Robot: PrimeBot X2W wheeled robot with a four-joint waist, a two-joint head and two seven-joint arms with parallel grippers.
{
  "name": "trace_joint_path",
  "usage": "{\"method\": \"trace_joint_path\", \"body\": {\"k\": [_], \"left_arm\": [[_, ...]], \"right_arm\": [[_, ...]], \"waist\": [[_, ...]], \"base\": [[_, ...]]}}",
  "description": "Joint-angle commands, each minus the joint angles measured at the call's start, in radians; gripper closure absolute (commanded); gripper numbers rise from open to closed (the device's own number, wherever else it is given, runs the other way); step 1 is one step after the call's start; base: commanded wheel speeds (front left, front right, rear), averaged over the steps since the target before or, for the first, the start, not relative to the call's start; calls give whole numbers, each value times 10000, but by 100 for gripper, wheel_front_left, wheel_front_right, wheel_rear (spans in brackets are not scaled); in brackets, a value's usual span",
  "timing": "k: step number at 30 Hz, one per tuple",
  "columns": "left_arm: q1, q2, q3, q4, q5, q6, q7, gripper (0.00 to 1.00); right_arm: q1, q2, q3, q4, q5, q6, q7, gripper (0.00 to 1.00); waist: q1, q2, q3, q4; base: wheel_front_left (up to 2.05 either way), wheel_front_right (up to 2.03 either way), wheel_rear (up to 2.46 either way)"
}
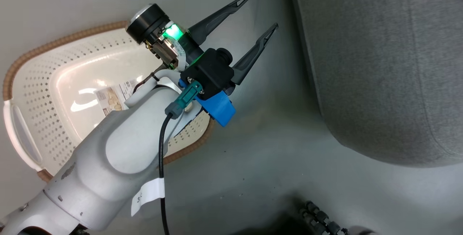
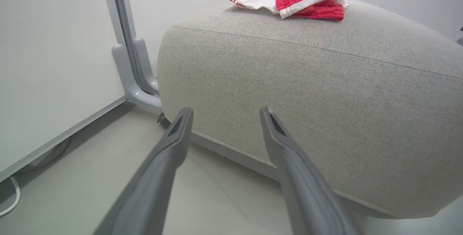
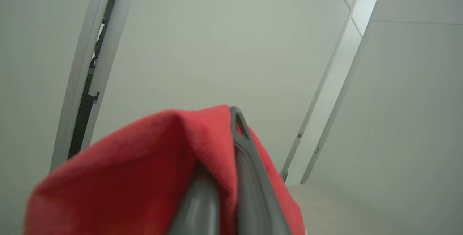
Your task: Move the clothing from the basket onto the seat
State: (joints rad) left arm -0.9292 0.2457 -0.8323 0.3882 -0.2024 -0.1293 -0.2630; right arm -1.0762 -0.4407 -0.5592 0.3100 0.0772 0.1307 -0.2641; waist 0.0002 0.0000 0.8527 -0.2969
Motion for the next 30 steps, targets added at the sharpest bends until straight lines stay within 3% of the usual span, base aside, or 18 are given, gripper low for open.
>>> {"method": "trace_joint_path", "body": {"k": [1,15,16,18,23,30], "left_arm": [[-183,38,-12,-55,32,-11,-26,0],[-297,-51,-47,-142,81,-12,-26,0],[-291,-50,-39,-151,79,-12,-26,0],[-225,-64,-36,-168,72,-12,-26,0],[-24,-160,4,-206,43,-12,-26,0],[735,-452,369,-353,-130,59,-26,0]], "right_arm": [[30,100,-6,409,-94,-1,-4,100],[1380,1330,172,1865,-179,-1,-4,100],[1431,1387,184,1870,-168,1,-4,91],[1596,1495,240,1754,-133,1,-4,0],[2191,1604,501,995,-148,-1,-4,0],[3984,1920,989,-585,-224,1,-5,0]], "waist": [[-2,0,303,73],[-2,0,515,144],[-2,0,494,137],[-2,0,395,134],[-2,0,2,193],[-2,0,-1396,324]], "base": [[0,0,0],[0,0,0],[0,0,0],[0,0,0],[0,0,0],[0,0,0]]}}
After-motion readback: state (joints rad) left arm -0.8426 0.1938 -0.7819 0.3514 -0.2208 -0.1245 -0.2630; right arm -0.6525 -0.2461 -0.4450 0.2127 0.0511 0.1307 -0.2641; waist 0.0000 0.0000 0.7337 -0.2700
